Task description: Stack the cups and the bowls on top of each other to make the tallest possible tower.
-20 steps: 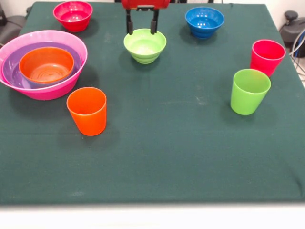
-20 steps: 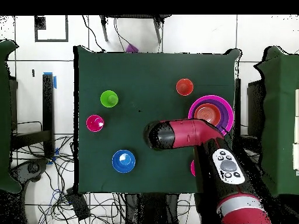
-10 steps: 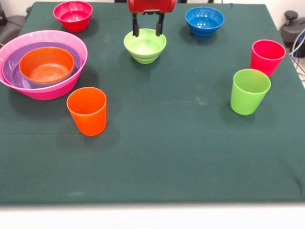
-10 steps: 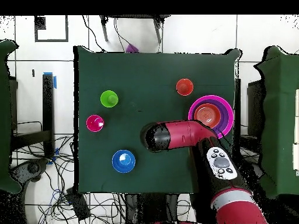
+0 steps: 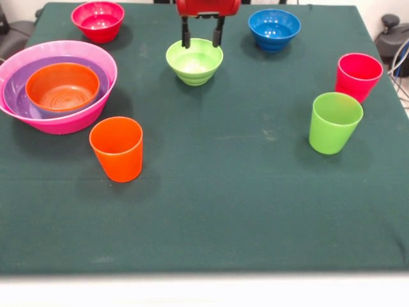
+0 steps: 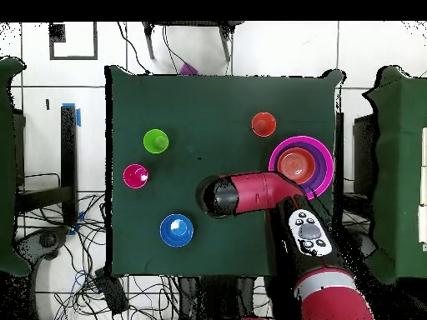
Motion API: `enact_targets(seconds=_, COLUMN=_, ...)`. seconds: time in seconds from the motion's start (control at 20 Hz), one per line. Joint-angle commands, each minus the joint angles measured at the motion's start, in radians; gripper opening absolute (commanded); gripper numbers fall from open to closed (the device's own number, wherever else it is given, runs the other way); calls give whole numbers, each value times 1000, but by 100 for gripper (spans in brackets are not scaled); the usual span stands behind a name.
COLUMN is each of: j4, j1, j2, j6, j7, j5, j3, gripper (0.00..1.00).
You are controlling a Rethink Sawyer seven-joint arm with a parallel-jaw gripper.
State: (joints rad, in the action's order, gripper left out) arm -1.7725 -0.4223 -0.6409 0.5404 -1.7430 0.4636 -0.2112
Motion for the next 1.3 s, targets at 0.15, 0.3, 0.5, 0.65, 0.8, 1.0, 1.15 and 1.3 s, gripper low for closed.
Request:
enact_targets(seconds=0.15, j4=21, j1=51, j2=46, j6=-50, j7=-136, j5=-28, j3=-11, gripper=100)
enact_targets(seconds=0.3, j4=45, j1=104, j2=65, j6=-51, j7=-185, j5=-42, j3=11, gripper=100)
enact_targets(seconds=0.5, j4=59, j1=149, j2=80, j6=-60, j7=-220, j5=-62, j3=36, gripper=100)
enact_targets(seconds=0.65, j4=51, j1=156, j2=79, j6=-71, j7=-216, j5=-65, j3=48, gripper=100)
enact_targets(seconds=0.8, j4=64, j1=159, j2=100, j6=-92, j7=-214, j5=-53, j3=63, gripper=100)
enact_targets(seconds=1.0, j4=94, j1=167, j2=155, j6=-149, j7=-218, j5=-22, j3=98, gripper=100)
enact_targets(seconds=1.15, j4=95, j1=174, j2=168, j6=-173, j7=-211, j5=-13, j3=121, gripper=100)
enact_targets(seconds=1.3, j4=87, j1=177, j2=165, j6=-176, j7=-190, j5=-3, j3=142, gripper=100)
